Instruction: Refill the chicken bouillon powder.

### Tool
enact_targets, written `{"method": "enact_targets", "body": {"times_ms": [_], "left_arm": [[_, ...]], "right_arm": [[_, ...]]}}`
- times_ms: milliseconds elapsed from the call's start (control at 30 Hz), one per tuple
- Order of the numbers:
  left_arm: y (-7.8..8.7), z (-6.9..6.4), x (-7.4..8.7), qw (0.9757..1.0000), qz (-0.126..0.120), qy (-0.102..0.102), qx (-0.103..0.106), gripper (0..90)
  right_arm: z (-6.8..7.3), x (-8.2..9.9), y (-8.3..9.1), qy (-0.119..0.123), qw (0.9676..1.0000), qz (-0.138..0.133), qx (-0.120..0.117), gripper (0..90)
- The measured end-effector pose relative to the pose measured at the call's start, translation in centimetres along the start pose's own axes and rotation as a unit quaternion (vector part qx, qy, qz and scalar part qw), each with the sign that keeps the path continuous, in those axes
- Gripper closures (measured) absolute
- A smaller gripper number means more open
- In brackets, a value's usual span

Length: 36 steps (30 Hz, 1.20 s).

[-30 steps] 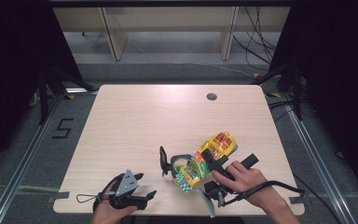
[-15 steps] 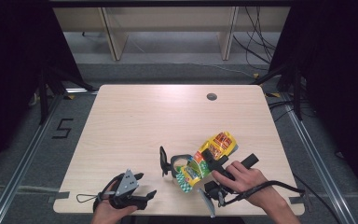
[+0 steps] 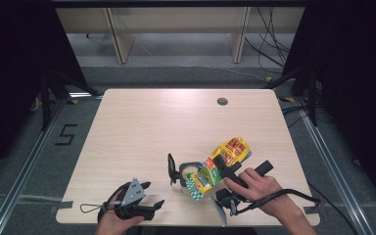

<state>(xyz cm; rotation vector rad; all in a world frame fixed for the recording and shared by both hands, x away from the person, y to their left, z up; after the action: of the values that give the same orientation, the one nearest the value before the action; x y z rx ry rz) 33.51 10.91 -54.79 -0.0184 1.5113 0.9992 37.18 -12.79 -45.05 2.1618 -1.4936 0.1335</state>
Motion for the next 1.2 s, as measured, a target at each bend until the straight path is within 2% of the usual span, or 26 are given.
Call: {"method": "enact_targets", "body": {"times_ms": [67, 100, 200, 300, 333, 367, 400, 433, 500, 533, 567, 600, 633, 700, 733, 767, 833, 867, 900, 933, 967, 1033, 1100, 1167, 1200], "left_arm": [[-0.01, -0.02, 0.09, 1.0000, 0.001, -0.003, -0.002, 23.6], [0.03, 0.02, 0.11, 0.9999, 0.002, -0.011, -0.001, 23.6], [-0.12, -0.05, -0.03, 1.0000, -0.004, 0.003, -0.002, 23.6], [-0.01, -0.01, 0.11, 1.0000, 0.002, -0.005, -0.002, 23.6], [-0.11, -0.11, 0.00, 1.0000, -0.003, 0.006, -0.002, 23.6], [0.03, 0.22, 0.21, 0.9999, 0.010, -0.010, -0.004, 23.6], [0.10, 0.29, 0.30, 0.9998, 0.014, -0.016, -0.004, 23.6], [-0.02, -0.05, 0.17, 1.0000, 0.003, 0.001, 0.000, 23.6], [-0.01, 0.01, 0.06, 1.0000, 0.001, -0.004, -0.002, 23.6], [-0.10, -0.06, -0.02, 1.0000, -0.003, 0.003, -0.001, 23.5], [0.00, 0.24, 0.18, 0.9999, 0.009, -0.014, -0.004, 23.6], [0.02, 0.15, 0.28, 0.9999, 0.013, -0.010, -0.003, 23.6], [-0.05, -0.03, 0.11, 1.0000, 0.002, -0.007, 0.000, 23.6], [-0.12, -0.07, 0.01, 1.0000, -0.003, 0.003, -0.001, 23.6], [0.05, 0.35, 0.17, 0.9997, 0.009, -0.022, -0.004, 23.6], [0.12, 0.39, 0.25, 0.9996, 0.014, -0.025, -0.003, 23.6], [-0.02, -0.09, 0.10, 1.0000, -0.001, 0.003, -0.002, 23.6], [0.00, -0.08, 0.08, 1.0000, 0.001, 0.002, 0.001, 23.6], [-0.02, -0.01, 0.05, 1.0000, 0.001, 0.000, -0.001, 23.6], [0.02, 0.22, 0.20, 0.9999, 0.010, -0.013, -0.003, 23.6], [-0.04, 0.01, 0.14, 1.0000, 0.004, -0.003, -0.002, 23.6], [0.02, 0.01, 0.10, 0.9999, 0.002, -0.011, -0.001, 23.6], [-0.02, -0.03, 0.02, 1.0000, 0.000, 0.002, 0.000, 23.6], [0.13, 0.21, 0.16, 0.9998, 0.008, -0.020, 0.001, 23.6], [-0.01, -0.09, 0.10, 1.0000, -0.001, 0.004, -0.002, 23.6]], "right_arm": [[0.10, 0.16, -0.02, -0.002, 1.0000, 0.005, -0.002, 52.3], [0.12, 0.18, -0.01, -0.001, 1.0000, 0.007, 0.000, 52.3], [0.22, 0.00, -0.08, 0.000, 1.0000, 0.003, -0.001, 52.3], [0.27, -0.44, -0.05, 0.004, 1.0000, -0.004, -0.001, 52.4], [0.30, -0.55, 0.00, 0.000, 1.0000, -0.006, -0.002, 52.3], [0.22, -0.62, 0.00, 0.003, 1.0000, -0.008, -0.002, 52.4], [0.22, -0.56, 0.00, -0.001, 1.0000, -0.004, 0.001, 52.5], [0.13, -0.52, -0.05, 0.004, 1.0000, -0.005, 0.002, 52.5], [0.21, -0.34, 0.00, 0.004, 1.0000, -0.001, -0.002, 52.5], [0.29, -0.28, 0.04, -0.008, 1.0000, 0.003, 0.001, 52.6], [0.28, -0.28, 0.05, -0.008, 1.0000, 0.002, 0.000, 52.6], [0.13, -0.35, 0.01, 0.002, 1.0000, -0.002, 0.002, 52.6], [0.14, -0.46, 0.03, 0.004, 1.0000, -0.004, 0.001, 52.5], [0.17, -0.66, 0.02, 0.003, 1.0000, -0.008, -0.001, 52.6], [0.33, -0.67, 0.06, -0.008, 1.0000, -0.004, 0.000, 52.6], [0.18, -0.67, -0.04, 0.004, 1.0000, -0.008, -0.002, 52.6], [0.06, -0.58, -0.07, 0.012, 0.9999, -0.007, 0.000, 52.6], [0.24, -0.52, 0.02, -0.003, 1.0000, -0.003, 0.001, 52.6], [0.17, -0.52, 0.00, 0.007, 1.0000, -0.007, -0.002, 52.6], [0.22, -0.47, 0.05, 0.006, 1.0000, -0.006, -0.004, 52.6], [0.22, -0.49, 0.04, 0.005, 1.0000, -0.005, -0.004, 52.6], [0.17, -0.57, 0.02, 0.003, 1.0000, -0.007, -0.001, 52.6], [0.22, -0.53, 0.02, 0.006, 0.9999, -0.008, -0.004, 52.6], [0.23, -0.41, 0.02, 0.001, 1.0000, -0.004, -0.002, 52.6], [0.22, -0.42, 0.00, 0.002, 1.0000, -0.003, -0.001, 52.6]]}}
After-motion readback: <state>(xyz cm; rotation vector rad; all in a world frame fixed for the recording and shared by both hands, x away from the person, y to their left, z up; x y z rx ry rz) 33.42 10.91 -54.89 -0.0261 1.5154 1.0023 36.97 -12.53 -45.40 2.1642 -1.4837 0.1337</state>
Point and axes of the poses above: each handheld gripper's, and its own axes: y roughly backward along the jaws, x roughly out of its underside, z roughly to its left, the point moved 8 cm from there along -y, roughly forward along the jaws, and after that the axes turned 9 degrees about -y, right-handed, at the moved point
